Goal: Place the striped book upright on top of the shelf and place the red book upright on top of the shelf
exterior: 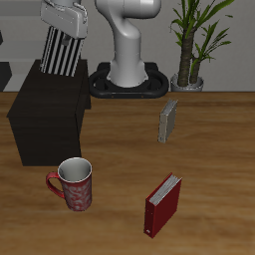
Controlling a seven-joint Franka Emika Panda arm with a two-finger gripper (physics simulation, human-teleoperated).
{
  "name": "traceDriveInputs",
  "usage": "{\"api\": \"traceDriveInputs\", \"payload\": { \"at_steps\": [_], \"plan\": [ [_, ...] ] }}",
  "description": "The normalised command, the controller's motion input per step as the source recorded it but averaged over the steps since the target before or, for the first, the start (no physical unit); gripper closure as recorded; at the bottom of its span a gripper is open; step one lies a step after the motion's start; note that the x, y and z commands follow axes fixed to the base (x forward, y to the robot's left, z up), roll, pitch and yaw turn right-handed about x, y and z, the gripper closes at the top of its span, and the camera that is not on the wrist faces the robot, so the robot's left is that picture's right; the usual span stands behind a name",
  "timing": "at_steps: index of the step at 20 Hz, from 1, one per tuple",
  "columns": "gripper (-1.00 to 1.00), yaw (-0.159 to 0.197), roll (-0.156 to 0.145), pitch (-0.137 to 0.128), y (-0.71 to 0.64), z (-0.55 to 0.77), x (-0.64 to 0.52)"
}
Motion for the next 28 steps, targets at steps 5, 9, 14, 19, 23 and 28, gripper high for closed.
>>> {"api": "traceDriveInputs", "payload": {
  "at_steps": [5,9,14,19,23,28],
  "plan": [
    [1.0,0.2,-0.071,-0.025,-0.1,0.05,-0.29],
    [1.0,0.126,-0.065,0.083,-0.21,0.03,0.09],
    [1.0,0.022,-0.06,0.074,-0.19,-0.04,0.03],
    [1.0,0.009,-0.023,0.032,-0.09,-0.09,-0.04],
    [-1.0,0.031,0.052,0.092,0.13,-0.24,0.21],
    [-1.0,0.021,-0.015,0.036,0.04,-0.09,0.02]
  ]
}}
